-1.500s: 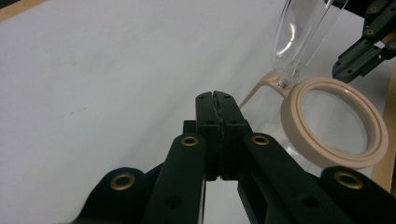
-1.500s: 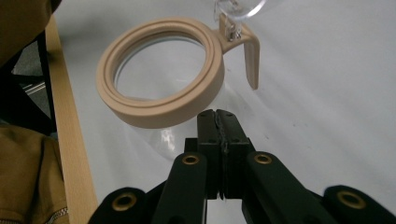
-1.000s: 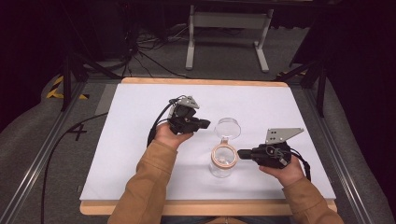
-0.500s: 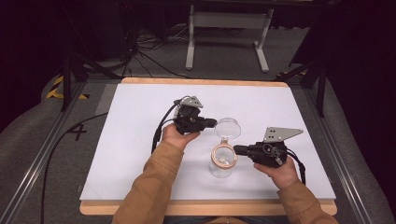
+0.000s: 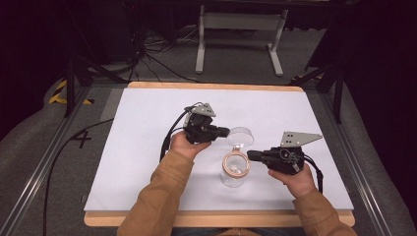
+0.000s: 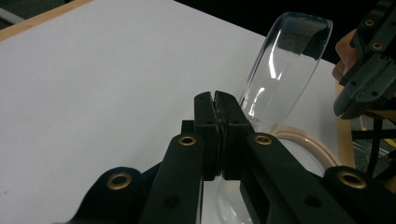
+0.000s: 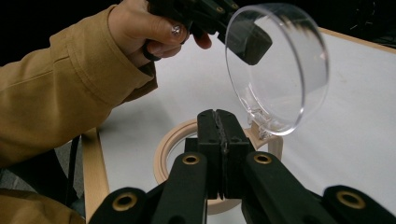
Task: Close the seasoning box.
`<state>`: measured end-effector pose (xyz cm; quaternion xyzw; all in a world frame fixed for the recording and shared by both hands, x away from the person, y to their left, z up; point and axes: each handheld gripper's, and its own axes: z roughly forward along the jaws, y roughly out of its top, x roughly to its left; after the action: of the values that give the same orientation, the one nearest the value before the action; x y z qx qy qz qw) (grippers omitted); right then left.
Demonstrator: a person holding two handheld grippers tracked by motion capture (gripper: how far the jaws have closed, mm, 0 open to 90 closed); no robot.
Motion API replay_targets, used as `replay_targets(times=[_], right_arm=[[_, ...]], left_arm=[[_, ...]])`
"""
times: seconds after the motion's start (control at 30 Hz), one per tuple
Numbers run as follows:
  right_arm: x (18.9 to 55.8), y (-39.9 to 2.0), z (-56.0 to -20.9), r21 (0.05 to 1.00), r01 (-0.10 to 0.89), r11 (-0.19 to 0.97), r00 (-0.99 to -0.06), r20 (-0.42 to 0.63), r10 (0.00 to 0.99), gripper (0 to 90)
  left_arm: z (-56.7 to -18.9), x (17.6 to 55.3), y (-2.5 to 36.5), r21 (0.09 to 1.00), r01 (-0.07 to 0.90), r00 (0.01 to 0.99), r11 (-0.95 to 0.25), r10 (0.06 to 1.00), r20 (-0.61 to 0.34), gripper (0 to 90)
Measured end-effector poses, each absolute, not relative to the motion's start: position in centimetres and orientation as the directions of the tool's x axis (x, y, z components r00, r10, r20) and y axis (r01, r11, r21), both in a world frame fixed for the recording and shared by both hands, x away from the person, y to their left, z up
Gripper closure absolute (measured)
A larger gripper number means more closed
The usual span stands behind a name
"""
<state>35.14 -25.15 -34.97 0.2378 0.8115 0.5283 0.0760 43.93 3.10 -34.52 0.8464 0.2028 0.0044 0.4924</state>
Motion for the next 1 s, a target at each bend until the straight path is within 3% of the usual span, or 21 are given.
replay_targets(times=[0.47, 1.0], right_arm=[[35.0, -25.1, -34.6, 0.879, 0.319, 0.355, -0.888, 0.146, 0.436, 89.2], [33.9, -24.2, -34.3, 0.826, 0.345, 0.446, -0.902, 0.161, 0.401, 89.2]], left_arm=[[-33.7, 42.4, 2.8, 0.818, 0.283, 0.937, -0.500, 0.327, -0.125, 84.2], [-33.2, 42.7, 4.2, 0.806, 0.315, 0.921, -0.501, 0.366, -0.133, 80.5]])
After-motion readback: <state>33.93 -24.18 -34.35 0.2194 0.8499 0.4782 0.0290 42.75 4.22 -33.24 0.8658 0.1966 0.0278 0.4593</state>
